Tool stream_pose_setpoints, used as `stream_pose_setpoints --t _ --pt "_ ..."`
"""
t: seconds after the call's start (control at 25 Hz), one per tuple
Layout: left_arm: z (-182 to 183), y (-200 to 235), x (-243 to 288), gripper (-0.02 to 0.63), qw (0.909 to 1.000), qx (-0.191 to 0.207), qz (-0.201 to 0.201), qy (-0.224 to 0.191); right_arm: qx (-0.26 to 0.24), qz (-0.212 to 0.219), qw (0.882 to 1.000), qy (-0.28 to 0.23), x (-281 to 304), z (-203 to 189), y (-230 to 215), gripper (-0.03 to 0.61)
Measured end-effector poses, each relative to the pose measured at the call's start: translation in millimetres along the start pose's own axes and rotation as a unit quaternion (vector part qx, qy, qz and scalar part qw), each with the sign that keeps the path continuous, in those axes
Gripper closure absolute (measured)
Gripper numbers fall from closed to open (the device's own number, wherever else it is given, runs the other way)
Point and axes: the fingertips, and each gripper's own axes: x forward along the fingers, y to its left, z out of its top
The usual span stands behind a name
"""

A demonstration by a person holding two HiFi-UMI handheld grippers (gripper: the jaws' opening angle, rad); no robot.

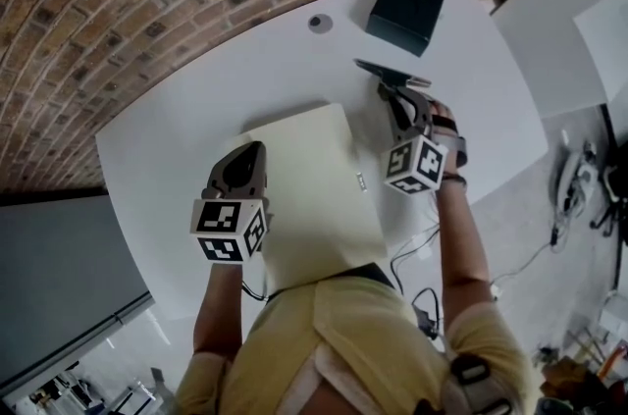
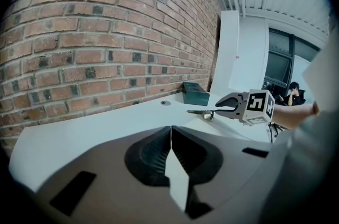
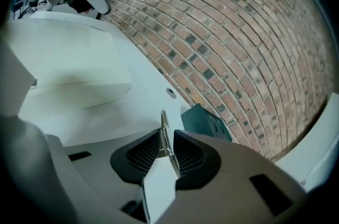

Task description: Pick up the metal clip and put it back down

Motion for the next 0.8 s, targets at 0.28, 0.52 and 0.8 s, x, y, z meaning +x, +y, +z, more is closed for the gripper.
stream_pose_setpoints --t 0.28,0.52,0.8 --pt "-0.9 3.8 -11.7 0.611 1.0000 -0.004 -0.007 -0.006 0.024 -0.003 1.000 -0.004 -28.0 14.2 -1.0 0.500" --pt "-3.8 9.9 -25.0 0.611 0.9998 -0.012 -0.006 -0.012 0.056 -0.010 0.998 -0.020 -55.2 32.3 2.9 0.515" --pt "-8.8 14.4 -43.3 0.611 0.9997 -0.016 -0.003 -0.020 0.136 -0.017 0.990 -0.033 -83.9 44.1 6.4 0.532"
